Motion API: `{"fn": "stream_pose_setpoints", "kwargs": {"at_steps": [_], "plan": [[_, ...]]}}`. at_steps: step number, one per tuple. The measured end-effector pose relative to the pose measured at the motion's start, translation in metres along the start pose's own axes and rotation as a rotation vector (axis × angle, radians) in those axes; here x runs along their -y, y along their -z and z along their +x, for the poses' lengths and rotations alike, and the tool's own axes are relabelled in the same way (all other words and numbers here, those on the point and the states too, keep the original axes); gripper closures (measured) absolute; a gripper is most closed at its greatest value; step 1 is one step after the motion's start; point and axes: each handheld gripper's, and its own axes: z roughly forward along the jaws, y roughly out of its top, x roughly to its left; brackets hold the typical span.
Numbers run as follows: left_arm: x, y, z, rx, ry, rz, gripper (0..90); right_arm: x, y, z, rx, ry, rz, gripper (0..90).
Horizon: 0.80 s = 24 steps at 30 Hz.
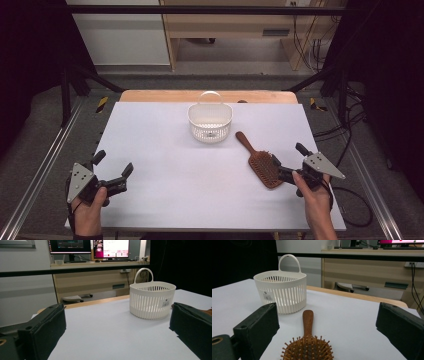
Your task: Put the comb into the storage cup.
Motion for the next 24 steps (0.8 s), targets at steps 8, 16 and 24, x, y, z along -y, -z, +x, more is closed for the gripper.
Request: {"fn": "stream_pose_setpoints", "kwargs": {"at_steps": [8,16,24], "plan": [[-0.0006,-0.0003,0.0012,-0.008,0.006,-0.004,0.3,-0.0002,0.0018,0.0008,-0.003,-0.011,0.005,5.0],[0.001,-0.0019,0.0007,0.003,0.006,0.01,0.4,-0.0009,0.0023,-0.003,0.017,-0.017,0.018,6.0],[0.0015,-0.0025,-0.0003,0.004,0.003,0.017,0.4,0.0002,0.0022,-0.0034,0.017,-0.036,0.051,6.1]]}}
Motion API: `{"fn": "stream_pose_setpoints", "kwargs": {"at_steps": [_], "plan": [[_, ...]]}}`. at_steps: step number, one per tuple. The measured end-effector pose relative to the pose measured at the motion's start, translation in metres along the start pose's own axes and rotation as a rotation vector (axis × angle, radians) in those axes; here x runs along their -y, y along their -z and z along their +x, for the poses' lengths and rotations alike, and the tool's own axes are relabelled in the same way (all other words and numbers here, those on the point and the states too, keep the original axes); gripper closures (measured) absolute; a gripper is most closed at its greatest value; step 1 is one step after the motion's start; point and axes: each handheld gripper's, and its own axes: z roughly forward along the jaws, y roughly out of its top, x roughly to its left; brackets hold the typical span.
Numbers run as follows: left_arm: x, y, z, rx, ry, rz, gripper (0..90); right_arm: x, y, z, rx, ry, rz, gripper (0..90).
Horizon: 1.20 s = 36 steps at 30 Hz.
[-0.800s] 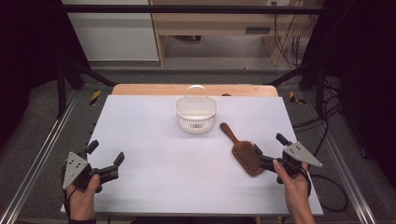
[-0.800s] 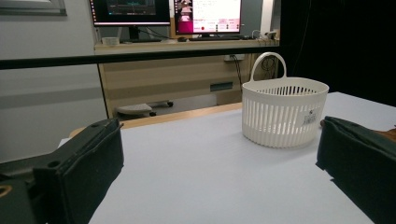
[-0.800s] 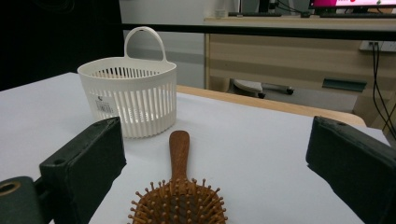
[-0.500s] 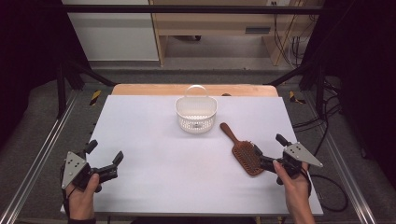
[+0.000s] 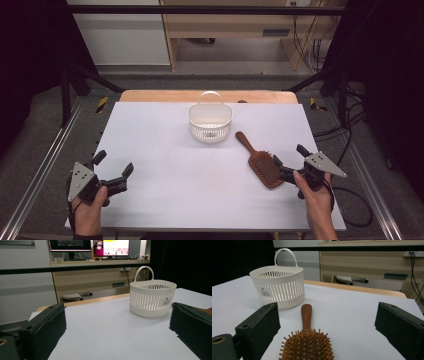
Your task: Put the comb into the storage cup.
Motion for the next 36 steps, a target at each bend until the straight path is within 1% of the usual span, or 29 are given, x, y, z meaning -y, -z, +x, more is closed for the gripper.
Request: {"fn": "stream_pose_setpoints", "kwargs": {"at_steps": [7,9,13,17,21,24,31,34,36], "plan": [[0.0007,-0.0016,-0.0005,0.0,0.0,0.01,0.5,0.0002,-0.0014,-0.0004,0.003,-0.017,0.031,6.1],[0.0007,-0.0012,-0.0004,0.001,-0.001,0.011,0.5,-0.0001,-0.0016,0.0005,-0.003,-0.023,0.035,6.7],[0.0003,-0.0011,-0.0015,0.004,-0.004,0.012,0.5,-0.0005,-0.0017,0.0028,-0.002,-0.019,0.044,7.5],[0.0003,-0.0021,-0.0027,0.008,-0.008,0.015,0.4,-0.0003,-0.0019,0.0032,0.012,-0.008,0.055,12.2],[0.0008,-0.0026,-0.0022,0.007,-0.009,0.019,0.5,0.0004,-0.0045,0.0032,0.022,-0.014,0.07,14.0],[0.0007,-0.0021,-0.0022,0.006,-0.007,0.019,0.5,0.0015,-0.006,0.0042,0.029,-0.014,0.093,16.3],[0.0007,-0.0028,-0.0033,0.01,-0.011,0.022,0.5,0.0027,-0.0067,0.0059,0.029,-0.011,0.121,22.4],[0.0008,-0.0027,-0.0035,0.011,-0.012,0.024,0.5,0.003,-0.0071,0.006,0.028,-0.013,0.131,26.1],[0.0006,-0.0025,-0.0035,0.011,-0.013,0.023,0.5,0.0032,-0.0071,0.0063,0.019,-0.012,0.134,30.4]]}}
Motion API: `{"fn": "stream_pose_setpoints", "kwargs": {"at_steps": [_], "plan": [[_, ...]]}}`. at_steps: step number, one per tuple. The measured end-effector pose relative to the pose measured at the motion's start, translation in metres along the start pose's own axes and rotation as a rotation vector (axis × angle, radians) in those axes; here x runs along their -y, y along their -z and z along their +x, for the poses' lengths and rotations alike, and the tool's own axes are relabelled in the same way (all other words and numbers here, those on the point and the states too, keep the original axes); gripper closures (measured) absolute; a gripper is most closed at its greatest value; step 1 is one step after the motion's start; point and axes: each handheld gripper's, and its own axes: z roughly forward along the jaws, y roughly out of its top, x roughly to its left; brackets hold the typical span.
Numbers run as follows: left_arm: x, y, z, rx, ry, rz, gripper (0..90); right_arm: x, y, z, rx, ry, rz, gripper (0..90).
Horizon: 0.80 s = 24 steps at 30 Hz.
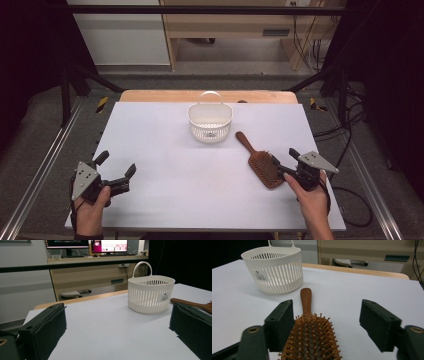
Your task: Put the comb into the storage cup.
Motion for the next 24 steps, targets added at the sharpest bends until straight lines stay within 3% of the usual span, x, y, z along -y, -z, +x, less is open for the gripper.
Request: {"fn": "stream_pose_setpoints", "kwargs": {"at_steps": [14,15,24], "plan": [[0.0,0.0,-0.001,0.005,-0.006,0.005,0.6,0.003,0.001,0.007,-0.016,0.016,0.046,60.7],[0.0,0.0,-0.001,0.006,-0.008,0.006,0.7,0.005,0.002,0.008,-0.02,0.017,0.063,66.1],[0.0,0.001,-0.001,0.003,-0.006,0.004,0.7,0.01,0.01,0.013,-0.04,0.028,0.11,84.0]]}}
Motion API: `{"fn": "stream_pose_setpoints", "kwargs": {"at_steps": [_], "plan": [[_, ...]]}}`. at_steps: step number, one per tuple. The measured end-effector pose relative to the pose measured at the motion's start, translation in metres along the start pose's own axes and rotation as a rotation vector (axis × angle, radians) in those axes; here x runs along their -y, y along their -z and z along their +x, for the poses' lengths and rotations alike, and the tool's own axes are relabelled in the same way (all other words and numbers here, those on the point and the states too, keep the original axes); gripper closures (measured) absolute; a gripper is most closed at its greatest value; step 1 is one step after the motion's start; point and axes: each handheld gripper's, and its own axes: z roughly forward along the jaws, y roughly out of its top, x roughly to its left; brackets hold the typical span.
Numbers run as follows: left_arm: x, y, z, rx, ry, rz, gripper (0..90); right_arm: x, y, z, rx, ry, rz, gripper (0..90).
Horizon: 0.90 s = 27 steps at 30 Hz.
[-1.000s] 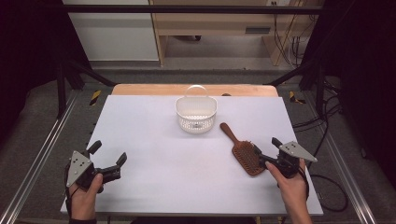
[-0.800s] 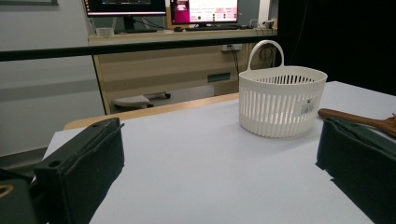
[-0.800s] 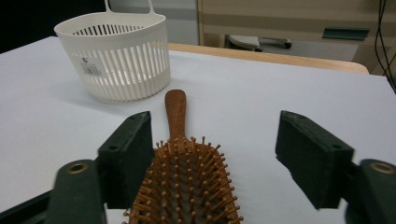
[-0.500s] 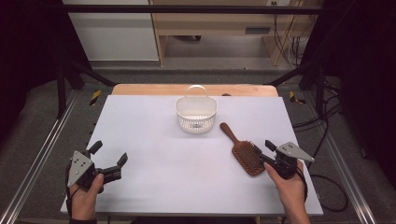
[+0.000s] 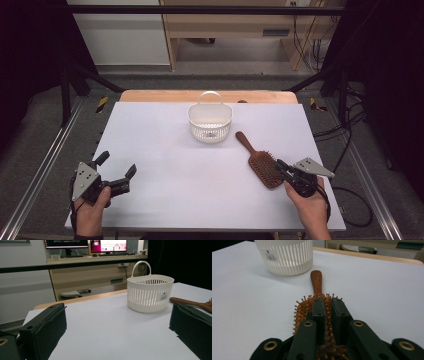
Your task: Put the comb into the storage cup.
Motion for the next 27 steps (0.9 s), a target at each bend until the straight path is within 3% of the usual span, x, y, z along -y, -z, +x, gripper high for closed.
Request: {"fn": "stream_pose_setpoints", "kwargs": {"at_steps": [7,27], "plan": [[0.0,0.001,0.0,-0.002,0.001,-0.002,0.8,0.004,0.005,-0.001,-0.003,-0.014,0.026,89.8],[0.0,0.002,0.0,-0.002,0.0,-0.001,0.8,0.018,0.01,0.0,0.001,-0.023,0.128,90.0]]}}
